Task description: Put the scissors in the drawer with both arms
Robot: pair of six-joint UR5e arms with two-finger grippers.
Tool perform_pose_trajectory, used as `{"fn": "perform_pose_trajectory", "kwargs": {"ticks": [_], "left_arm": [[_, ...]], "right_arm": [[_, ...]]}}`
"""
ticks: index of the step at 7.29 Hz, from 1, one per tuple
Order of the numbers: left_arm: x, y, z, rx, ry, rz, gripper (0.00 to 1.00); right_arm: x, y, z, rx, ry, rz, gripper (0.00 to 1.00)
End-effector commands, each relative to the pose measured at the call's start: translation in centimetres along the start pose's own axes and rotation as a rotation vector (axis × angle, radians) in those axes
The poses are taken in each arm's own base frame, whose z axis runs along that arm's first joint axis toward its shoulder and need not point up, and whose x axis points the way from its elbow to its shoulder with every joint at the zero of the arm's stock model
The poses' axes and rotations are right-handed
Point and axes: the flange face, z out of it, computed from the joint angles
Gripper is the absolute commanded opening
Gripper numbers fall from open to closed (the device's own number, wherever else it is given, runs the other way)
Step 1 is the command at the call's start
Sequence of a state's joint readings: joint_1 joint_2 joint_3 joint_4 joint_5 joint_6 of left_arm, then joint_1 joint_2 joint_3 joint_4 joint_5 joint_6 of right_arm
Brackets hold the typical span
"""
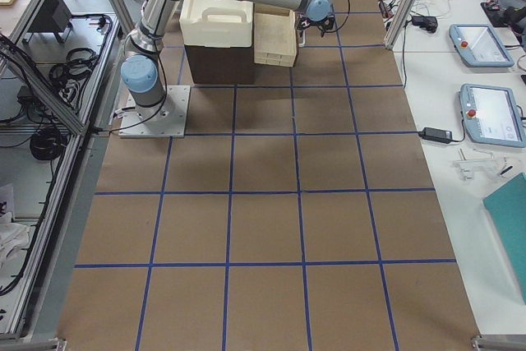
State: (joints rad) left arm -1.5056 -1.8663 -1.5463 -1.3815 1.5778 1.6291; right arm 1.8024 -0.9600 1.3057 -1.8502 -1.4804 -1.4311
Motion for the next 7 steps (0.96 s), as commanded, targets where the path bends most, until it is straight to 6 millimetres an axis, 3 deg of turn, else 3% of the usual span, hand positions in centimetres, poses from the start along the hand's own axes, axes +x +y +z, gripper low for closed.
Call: {"fn": "perform_pose_trajectory", "kwargs": {"ticks": [1,5,7], "left_arm": [[0.4,-1.0,-0.5,-0.006,-0.008,0.016,0.00],[1.0,-3.1,-0.9,-0.002,-0.016,0.049,0.00],[1.2,-4.0,-1.0,-0.002,-0.019,0.065,0.00]], "right_arm": [[0.6,0.0,0.8,-0.001,-0.006,0.002,1.00],[0.6,-0.1,0.2,-0.001,0.004,0.009,1.00],[0.2,-0.3,-2.0,0.014,0.032,0.014,1.00]]}}
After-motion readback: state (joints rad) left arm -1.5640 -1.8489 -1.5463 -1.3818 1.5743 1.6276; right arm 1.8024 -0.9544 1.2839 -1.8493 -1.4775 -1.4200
